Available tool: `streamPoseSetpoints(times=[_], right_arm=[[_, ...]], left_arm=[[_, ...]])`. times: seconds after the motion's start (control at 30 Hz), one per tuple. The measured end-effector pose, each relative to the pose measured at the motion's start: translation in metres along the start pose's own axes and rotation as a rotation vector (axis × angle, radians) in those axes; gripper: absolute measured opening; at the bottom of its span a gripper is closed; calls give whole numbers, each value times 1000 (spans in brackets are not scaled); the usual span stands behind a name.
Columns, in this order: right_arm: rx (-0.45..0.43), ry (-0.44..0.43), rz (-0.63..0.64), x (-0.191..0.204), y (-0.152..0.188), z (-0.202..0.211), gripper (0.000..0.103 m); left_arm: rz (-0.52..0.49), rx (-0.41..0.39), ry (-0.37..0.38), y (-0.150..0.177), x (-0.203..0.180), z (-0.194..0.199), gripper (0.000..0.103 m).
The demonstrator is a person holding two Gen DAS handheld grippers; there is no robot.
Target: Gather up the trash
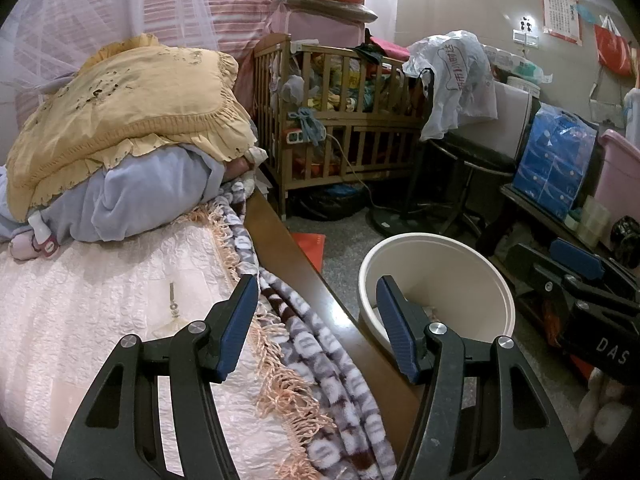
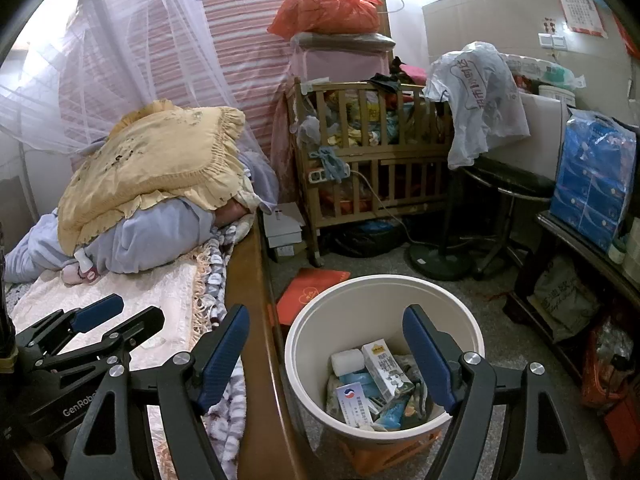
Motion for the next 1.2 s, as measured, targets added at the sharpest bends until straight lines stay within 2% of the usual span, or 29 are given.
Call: streamPoseSetpoints(times=[1.2], right_arm=[[15,1,0,-6,4,-7,78]], left_arm=[[-13,19,10,5,2,-5,60]])
Point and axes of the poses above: each gripper's, at about its wrist camera, not at the fingertips, and z roughly against the way its jaws point, x to its left, y to its underside, the point moved 8 cm from there along -z, roughly the way its jaws point
